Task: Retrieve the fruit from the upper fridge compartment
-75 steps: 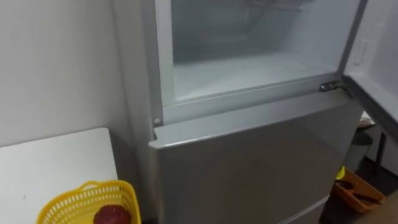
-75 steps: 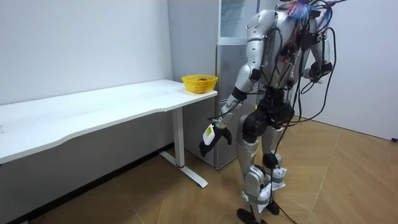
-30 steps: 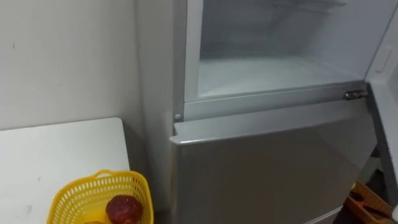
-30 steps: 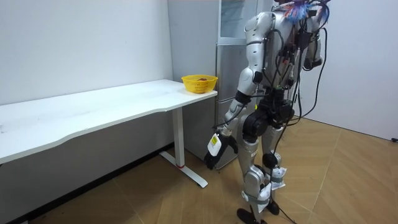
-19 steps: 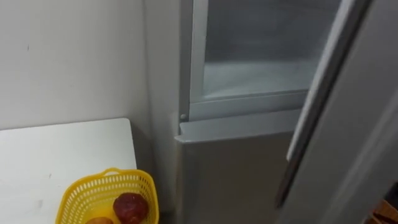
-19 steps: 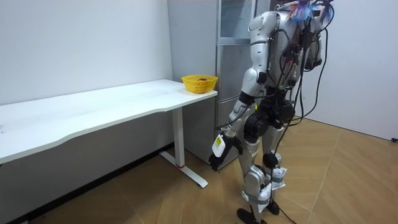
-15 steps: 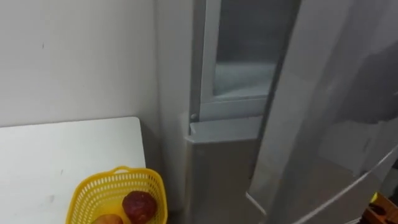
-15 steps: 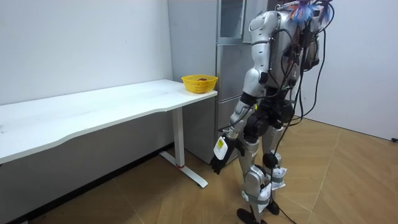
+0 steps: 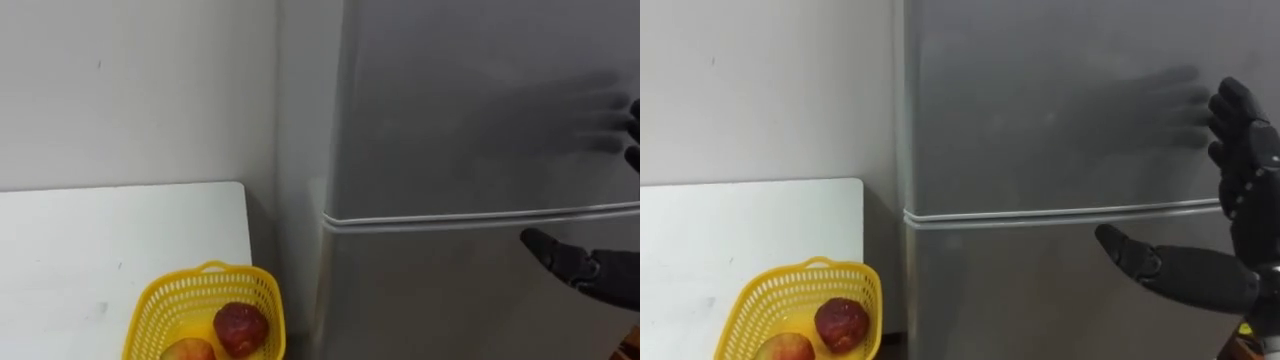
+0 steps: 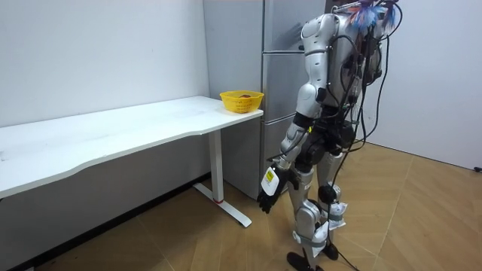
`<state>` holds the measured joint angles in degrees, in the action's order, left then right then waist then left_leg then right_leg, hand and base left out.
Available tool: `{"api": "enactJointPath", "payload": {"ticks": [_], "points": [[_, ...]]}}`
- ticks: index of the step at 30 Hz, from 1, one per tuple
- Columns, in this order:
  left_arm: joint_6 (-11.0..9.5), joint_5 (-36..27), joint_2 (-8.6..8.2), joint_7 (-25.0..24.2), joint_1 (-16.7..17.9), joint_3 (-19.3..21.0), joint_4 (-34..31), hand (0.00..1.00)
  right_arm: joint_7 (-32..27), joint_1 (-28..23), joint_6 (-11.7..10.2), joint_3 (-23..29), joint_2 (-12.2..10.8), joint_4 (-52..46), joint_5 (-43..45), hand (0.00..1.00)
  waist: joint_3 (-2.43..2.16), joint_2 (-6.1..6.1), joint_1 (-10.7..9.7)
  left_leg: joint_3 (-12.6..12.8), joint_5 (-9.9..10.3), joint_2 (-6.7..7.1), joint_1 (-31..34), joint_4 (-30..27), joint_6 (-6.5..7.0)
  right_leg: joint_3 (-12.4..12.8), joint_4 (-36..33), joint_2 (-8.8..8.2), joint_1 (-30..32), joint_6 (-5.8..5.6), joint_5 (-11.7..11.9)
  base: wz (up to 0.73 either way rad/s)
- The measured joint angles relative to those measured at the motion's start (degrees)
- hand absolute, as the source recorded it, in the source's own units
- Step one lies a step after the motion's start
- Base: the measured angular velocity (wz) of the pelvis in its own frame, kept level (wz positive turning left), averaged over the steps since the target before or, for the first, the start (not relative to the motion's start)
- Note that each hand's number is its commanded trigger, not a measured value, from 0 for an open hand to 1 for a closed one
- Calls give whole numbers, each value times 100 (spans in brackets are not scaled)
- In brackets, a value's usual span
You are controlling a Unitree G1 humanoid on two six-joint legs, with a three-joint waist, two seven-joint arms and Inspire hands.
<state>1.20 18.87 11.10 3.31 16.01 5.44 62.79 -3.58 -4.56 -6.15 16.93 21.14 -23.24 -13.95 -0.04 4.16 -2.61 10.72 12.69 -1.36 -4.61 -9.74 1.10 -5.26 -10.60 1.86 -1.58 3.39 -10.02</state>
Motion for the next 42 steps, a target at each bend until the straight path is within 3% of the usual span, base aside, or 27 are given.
{"api": "enactJointPath", "payload": {"ticks": [18, 30, 42], "points": [[8, 1, -35, -13, 3, 17, 20, 0, 1, -1, 8, 90, -1, 83, 37, 0, 12, -32, -46, -15, 0, 8, -3, -11, 1, -80, 34, -29, -45, -4, -1, 1], [52, 156, -37, -26, -24, 141, -85, 0, -136, -135, 137, 496, -9, 82, -3, 0, -53, -134, -250, 26, 1, 4, -6, -16, 1, -79, 80, -28, -38, -13, 20, -1], [24, 151, -31, -14, -70, 113, -62, 0, -525, -354, 136, 528, -28, 81, -17, 0, -32, -76, -348, 35, 2, 2, -43, -15, 2, -63, 97, -25, -34, -12, 18, 0]]}}
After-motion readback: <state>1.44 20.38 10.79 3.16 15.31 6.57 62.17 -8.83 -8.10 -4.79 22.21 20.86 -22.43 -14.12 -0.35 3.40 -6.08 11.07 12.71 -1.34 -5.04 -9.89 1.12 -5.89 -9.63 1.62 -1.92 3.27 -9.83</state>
